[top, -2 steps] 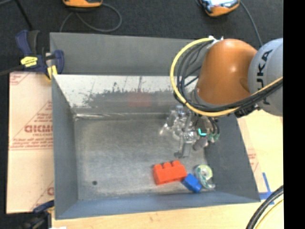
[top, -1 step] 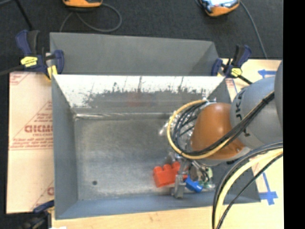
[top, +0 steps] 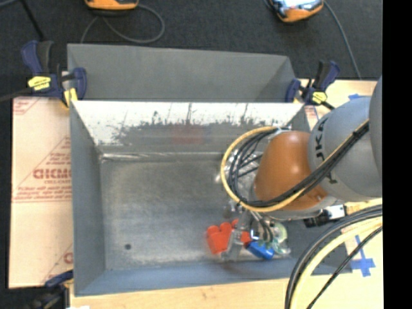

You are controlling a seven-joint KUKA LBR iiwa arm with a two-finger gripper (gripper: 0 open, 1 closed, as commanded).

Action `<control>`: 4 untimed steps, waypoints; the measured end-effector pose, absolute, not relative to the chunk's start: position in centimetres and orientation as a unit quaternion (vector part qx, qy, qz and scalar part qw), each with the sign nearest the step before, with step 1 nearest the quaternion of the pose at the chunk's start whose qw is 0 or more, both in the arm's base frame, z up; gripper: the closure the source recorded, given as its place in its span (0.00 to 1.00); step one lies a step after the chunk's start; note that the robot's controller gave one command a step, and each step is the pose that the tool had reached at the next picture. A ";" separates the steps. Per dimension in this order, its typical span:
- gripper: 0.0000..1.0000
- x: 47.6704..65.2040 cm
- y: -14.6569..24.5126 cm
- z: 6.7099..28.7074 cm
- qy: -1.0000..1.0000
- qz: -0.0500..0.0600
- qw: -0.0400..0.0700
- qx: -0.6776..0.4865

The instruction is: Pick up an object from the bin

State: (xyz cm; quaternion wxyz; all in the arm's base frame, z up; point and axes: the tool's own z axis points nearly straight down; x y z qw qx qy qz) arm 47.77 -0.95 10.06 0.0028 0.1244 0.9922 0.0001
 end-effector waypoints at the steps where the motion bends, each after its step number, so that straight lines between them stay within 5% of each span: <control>1: 0.00 48.0 -0.4 10.0 0.988 0.001 0.004 0.155; 2: 0.00 48.2 -1.5 6.9 0.984 0.000 0.000 0.179; 3: 0.00 48.2 -1.5 6.9 0.984 0.000 0.000 0.178; 4: 1.00 48.2 -1.5 6.9 0.984 -0.001 0.000 0.177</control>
Offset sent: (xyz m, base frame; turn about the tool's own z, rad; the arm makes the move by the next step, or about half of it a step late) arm 0.0012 0.0057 -0.0006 0.0666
